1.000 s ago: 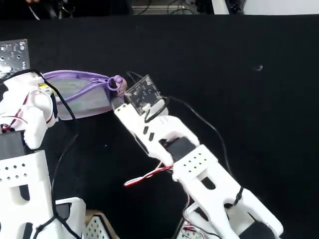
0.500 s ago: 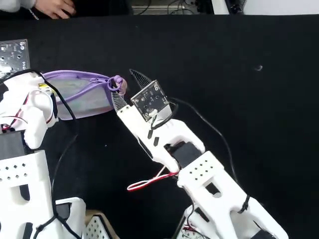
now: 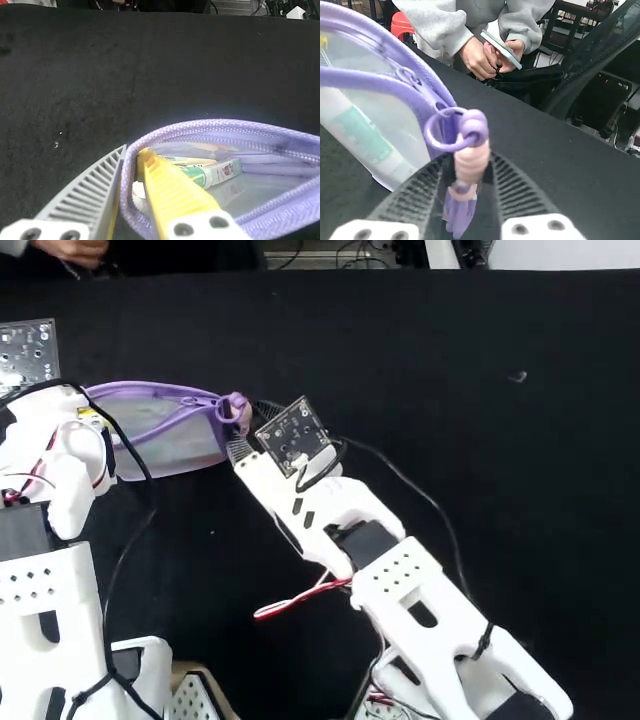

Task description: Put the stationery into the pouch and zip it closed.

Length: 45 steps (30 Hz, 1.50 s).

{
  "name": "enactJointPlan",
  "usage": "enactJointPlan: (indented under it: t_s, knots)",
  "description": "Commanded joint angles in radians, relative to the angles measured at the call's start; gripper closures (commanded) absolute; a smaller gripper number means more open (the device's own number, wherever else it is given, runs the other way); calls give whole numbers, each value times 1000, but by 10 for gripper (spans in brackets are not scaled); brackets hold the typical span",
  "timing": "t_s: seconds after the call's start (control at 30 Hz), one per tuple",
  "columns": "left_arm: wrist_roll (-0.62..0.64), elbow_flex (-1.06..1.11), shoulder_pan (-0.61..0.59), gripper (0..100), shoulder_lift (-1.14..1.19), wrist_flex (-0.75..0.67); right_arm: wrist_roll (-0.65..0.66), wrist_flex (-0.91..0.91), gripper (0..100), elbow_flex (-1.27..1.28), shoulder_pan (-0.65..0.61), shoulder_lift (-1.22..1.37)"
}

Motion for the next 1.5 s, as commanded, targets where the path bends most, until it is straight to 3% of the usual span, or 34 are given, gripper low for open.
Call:
enactJointPlan:
  t_s: [0.0,0.33,0.53,0.63,0.8,0.93,1.23,1.47]
  knots:
    - [6,74,35,971,25,9,6,-21,988,-61,15,-25]
    - [6,70,36,970,17,8,8,-5,987,-65,20,-31]
    - [60,8,27,970,-32,41,29,224,988,-219,20,-31]
    - [146,15,27,931,-127,41,28,350,988,-317,20,-30]
    - [255,54,27,745,-370,75,28,494,988,-441,18,-25]
    - [296,97,25,738,-598,54,34,554,987,-513,15,-24]
    - [262,377,10,740,-1083,-133,34,647,988,-673,15,-24]
    - [302,351,-119,740,-968,-146,34,749,988,-811,9,-22]
